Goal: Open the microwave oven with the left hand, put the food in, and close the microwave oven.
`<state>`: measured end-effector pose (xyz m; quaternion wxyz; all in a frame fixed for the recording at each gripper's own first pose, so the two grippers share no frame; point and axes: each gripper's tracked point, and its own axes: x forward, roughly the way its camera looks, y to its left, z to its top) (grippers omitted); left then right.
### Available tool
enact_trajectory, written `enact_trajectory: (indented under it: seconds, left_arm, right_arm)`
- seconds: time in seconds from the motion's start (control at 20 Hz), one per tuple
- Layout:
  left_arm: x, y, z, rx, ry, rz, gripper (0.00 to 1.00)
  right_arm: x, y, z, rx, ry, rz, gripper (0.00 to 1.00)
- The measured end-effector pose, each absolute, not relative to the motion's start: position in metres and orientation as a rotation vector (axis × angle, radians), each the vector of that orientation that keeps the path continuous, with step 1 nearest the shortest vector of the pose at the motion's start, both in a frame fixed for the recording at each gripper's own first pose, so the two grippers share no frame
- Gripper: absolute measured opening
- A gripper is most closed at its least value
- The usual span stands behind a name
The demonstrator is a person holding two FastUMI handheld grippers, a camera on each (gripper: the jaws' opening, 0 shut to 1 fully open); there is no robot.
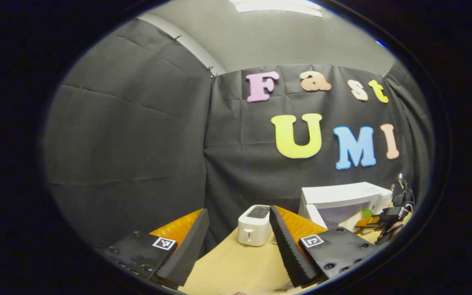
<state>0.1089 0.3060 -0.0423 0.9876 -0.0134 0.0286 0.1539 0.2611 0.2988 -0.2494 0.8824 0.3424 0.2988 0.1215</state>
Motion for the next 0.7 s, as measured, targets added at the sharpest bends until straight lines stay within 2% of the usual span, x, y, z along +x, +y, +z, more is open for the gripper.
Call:
enact_trajectory:
  seconds: [0.15,0.2,0.3,0.4,0.6,0.65,0.7]
  left_arm:
    - [0.112,0.324,-0.044,-0.016,0.072,0.331,0.98]
    - [0.111,0.33,-0.044,-0.003,0.075,0.34,0.95]
    - [0.107,0.34,-0.043,0.018,0.078,0.358,0.98]
    - [0.106,0.344,-0.046,0.026,0.089,0.374,0.94]
    - [0.095,0.349,-0.055,0.042,0.109,0.397,0.98]
    - [0.093,0.35,-0.055,0.045,0.109,0.405,0.98]
    - [0.092,0.35,-0.057,0.045,0.112,0.41,0.98]
  right_arm:
    - [0.289,0.313,-0.254,0.779,0.57,0.208,0.23]
    - [0.299,0.317,-0.256,0.801,0.558,0.193,0.23]
    - [0.314,0.322,-0.262,0.802,0.561,0.171,0.23]
    - [0.328,0.328,-0.264,0.795,0.548,0.172,0.23]
    - [0.348,0.337,-0.276,0.767,0.526,0.181,0.24]
    - [0.35,0.337,-0.283,0.736,0.528,0.179,0.18]
    - [0.355,0.337,-0.284,0.72,0.518,0.187,0.29]
